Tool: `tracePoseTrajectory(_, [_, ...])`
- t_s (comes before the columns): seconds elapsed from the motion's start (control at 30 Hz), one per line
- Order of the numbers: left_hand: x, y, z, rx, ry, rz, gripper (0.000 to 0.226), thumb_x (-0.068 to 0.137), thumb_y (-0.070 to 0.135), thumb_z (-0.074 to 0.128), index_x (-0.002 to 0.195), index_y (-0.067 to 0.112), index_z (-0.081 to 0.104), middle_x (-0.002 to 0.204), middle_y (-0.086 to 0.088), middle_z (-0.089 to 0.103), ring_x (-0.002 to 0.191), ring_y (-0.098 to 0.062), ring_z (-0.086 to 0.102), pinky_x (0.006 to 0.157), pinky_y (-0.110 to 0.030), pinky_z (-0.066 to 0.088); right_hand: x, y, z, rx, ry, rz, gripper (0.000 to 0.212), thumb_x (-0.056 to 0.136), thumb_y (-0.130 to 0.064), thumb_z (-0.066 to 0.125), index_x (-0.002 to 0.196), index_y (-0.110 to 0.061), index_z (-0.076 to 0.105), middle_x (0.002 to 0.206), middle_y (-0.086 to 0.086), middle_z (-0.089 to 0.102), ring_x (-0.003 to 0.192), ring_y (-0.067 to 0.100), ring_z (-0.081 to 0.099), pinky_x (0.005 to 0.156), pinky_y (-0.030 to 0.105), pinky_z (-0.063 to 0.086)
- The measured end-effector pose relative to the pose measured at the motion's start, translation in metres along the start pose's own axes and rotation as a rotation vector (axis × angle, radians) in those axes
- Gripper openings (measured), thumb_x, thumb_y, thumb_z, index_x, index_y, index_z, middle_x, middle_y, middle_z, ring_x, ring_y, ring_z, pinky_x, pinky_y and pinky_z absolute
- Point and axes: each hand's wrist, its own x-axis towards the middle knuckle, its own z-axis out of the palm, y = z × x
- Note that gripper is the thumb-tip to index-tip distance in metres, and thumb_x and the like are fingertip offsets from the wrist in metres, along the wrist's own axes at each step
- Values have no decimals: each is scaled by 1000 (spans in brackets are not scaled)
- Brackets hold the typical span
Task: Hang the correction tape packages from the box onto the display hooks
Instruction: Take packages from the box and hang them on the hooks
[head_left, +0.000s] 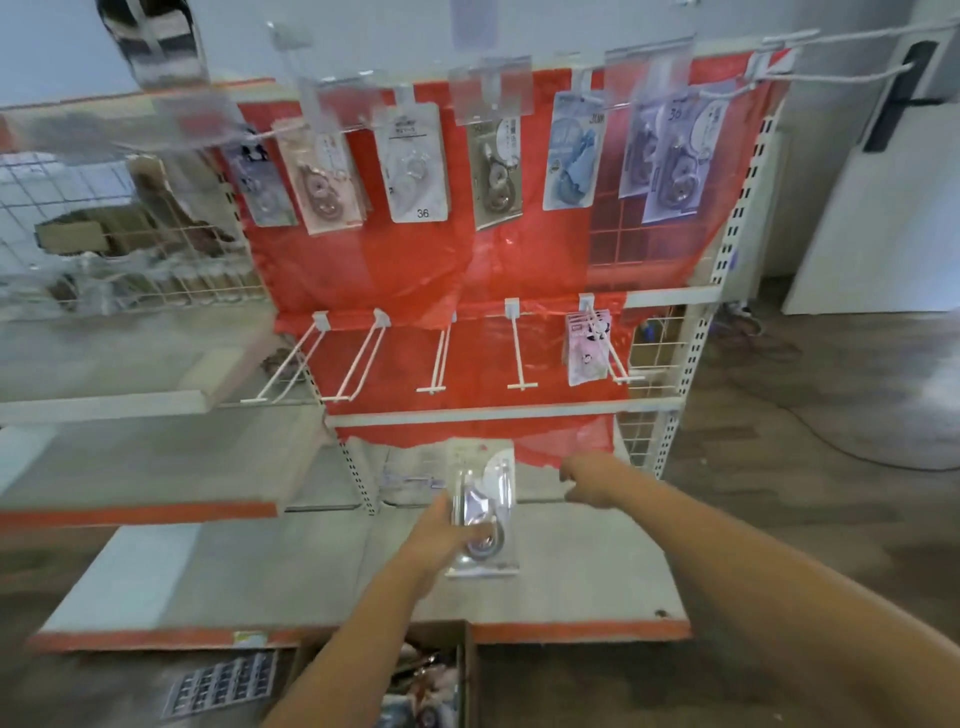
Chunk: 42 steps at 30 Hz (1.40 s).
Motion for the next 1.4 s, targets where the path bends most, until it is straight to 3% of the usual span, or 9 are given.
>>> tracePoseTrajectory(0.13, [-16,51,-13,-21,3,120,41,81,5,72,114,16,51,100,0,65,90,-12,62,74,-24,47,-26,-17,-53,-76,107,-2,35,92,-18,53,127,-10,55,128,9,58,116,26,54,94,33,43])
tracePoseTrajectory(0.23, [-21,93,-20,-17,-16,230,44,81,0,70,118,13,50,103,-1,66,92,-12,64,73,-21,49,-36,-22,-91,-73,177,7,37,90,-12,55,126,-9,54,126,9,59,113,25,55,95,33,45])
tracePoseTrajectory(0.33, [-18,136,-26,-43,-27,315,46,80,-5,69,117,14,51,105,-4,68,97,-21,67,84,-33,56,-40,-22,-125,-69,234,10,37,89,-10,54,127,-8,54,127,10,58,114,26,55,96,33,45])
tracePoseTrajectory(0.43, [-7,172,-27,-59,2,386,52,79,-7,69,122,14,49,114,-10,66,104,-26,65,94,-43,52,-39,-17,-154,-72,286,-4,35,90,-12,54,125,-8,55,126,10,59,112,26,56,91,30,44])
tracePoseTrajectory(0.67, [40,239,-15,90,21,541,44,77,0,74,106,25,52,101,-1,68,90,-12,67,79,-24,55,-8,7,-200,-98,308,-35,32,93,-16,51,121,-6,61,124,12,62,112,28,58,95,35,47])
tracePoseTrajectory(0.87, [74,282,-12,-91,78,677,58,75,-7,72,122,19,50,103,1,69,91,-9,69,74,-20,54,30,41,-219,-73,274,-100,34,92,-25,59,124,-15,59,128,5,59,117,23,54,96,29,42])
tracePoseTrajectory(0.97, [82,288,-16,-116,117,700,53,77,-7,70,119,18,50,102,2,68,89,-7,68,70,-15,52,44,50,-223,-70,257,-120,35,91,-22,59,126,-14,58,129,5,59,118,22,53,96,28,41])
tracePoseTrajectory(1.23, [97,291,-17,-145,96,689,42,81,-3,68,113,20,52,105,-3,68,91,-12,68,75,-20,54,70,53,-220,-60,199,-172,35,92,-24,58,124,-11,58,126,6,60,115,23,55,95,31,43])
tracePoseTrajectory(1.4, [120,290,-21,-104,119,623,41,82,9,72,118,16,54,112,-10,69,102,-26,67,90,-37,53,81,48,-223,-46,203,-196,37,93,-25,56,127,-10,55,128,7,59,117,25,53,97,34,44])
